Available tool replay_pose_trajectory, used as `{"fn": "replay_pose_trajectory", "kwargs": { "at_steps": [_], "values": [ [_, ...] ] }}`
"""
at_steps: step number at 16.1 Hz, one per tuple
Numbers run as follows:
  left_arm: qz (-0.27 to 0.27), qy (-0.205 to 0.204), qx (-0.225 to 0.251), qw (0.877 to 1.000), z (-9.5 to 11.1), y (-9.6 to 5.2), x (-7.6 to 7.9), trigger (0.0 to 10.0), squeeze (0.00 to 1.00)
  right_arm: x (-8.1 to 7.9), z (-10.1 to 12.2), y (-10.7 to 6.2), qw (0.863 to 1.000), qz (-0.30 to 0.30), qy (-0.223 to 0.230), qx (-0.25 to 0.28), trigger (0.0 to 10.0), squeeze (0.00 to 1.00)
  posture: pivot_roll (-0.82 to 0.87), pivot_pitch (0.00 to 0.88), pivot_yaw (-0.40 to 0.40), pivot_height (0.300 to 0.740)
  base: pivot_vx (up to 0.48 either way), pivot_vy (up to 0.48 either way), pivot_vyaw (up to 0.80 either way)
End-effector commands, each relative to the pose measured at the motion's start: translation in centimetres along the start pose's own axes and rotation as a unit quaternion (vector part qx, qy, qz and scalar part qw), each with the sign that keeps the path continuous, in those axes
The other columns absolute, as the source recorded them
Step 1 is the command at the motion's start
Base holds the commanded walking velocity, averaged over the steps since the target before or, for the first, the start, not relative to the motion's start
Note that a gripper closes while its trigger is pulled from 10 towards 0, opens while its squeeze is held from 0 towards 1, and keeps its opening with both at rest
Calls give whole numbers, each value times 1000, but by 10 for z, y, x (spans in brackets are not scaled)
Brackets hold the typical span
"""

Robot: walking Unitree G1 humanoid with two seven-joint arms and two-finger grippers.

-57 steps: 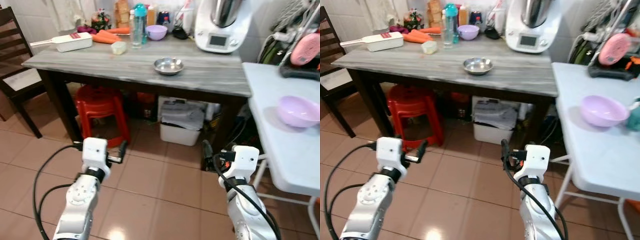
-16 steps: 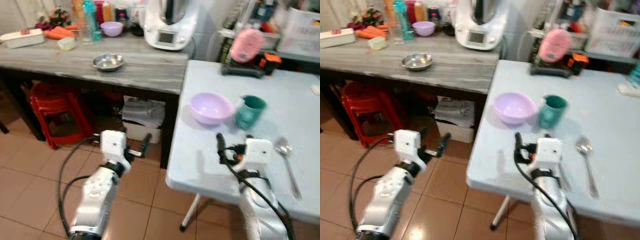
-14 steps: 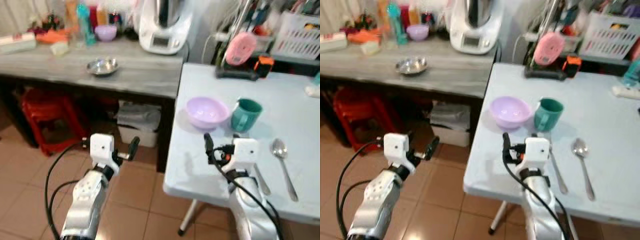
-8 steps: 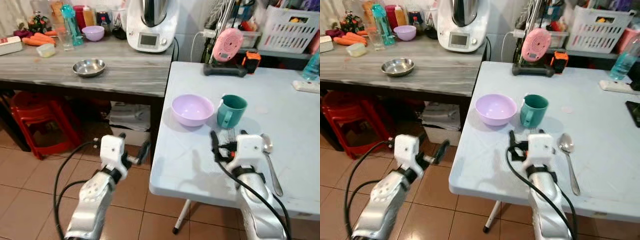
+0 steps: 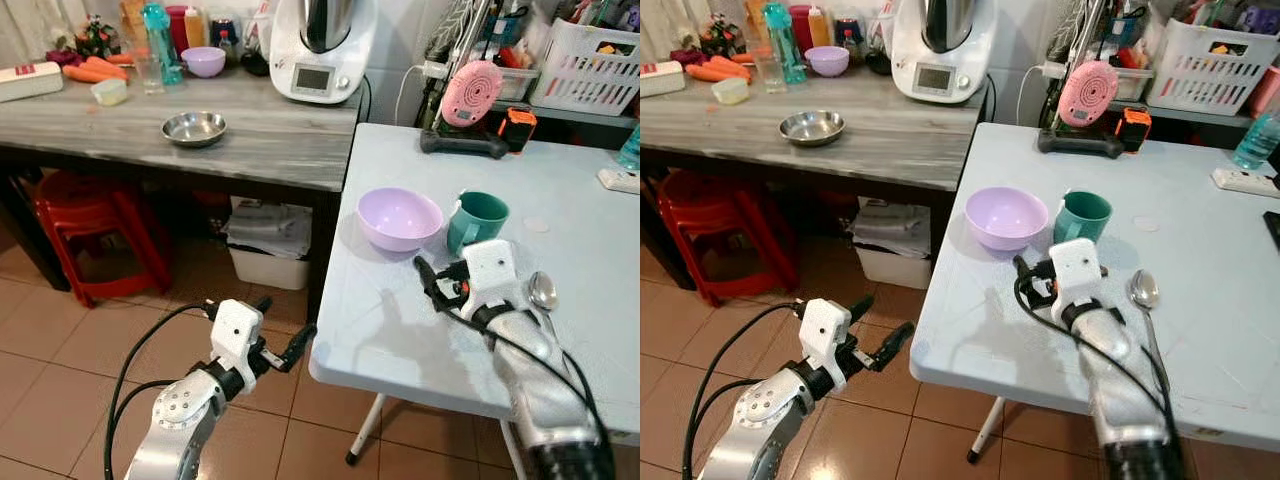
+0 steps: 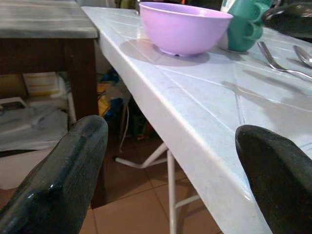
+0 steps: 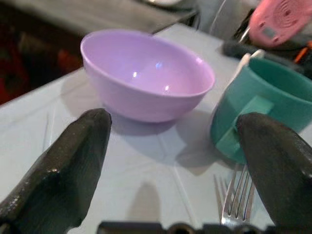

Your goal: Setting the table

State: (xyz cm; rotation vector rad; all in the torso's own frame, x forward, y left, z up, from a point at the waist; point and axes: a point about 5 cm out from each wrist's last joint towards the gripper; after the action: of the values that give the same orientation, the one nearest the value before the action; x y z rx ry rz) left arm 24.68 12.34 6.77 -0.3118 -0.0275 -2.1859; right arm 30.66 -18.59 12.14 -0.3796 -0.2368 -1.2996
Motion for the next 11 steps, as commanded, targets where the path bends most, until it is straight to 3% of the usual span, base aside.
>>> {"fn": "replay_pose_trajectory", "kwargs": {
  "at_steps": [1, 7, 11],
  "values": [
    [-3, 6, 3, 1000, 0, 1, 1, 10000, 0, -2, 2, 6, 999, 35, -17, -4, 10000, 0, -13, 0, -68, 740, 0, 0, 0],
    [5, 22, 39, 999, 9, 1, 0, 10000, 0, -1, 25, 41, 981, 141, -133, -4, 10000, 0, 1, 0, -83, 740, 0, 0, 0],
    [21, 26, 41, 999, 8, 2, -1, 10000, 0, -8, 35, 55, 971, 181, -159, 2, 10000, 0, 9, 0, -84, 740, 0, 0, 0]
  ]
}}
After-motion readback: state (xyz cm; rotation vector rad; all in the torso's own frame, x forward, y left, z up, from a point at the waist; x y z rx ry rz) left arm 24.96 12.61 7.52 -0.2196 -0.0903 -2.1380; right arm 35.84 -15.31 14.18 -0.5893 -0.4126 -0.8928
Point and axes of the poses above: a point about 5 cm out from each wrist's last joint towards the gripper, its own y axis pointing out of the wrist towards the gripper, its own z axis along the axis of the wrist's last joint, x = y × z, and after that the axes turned 9 degrees about -y, right-handed
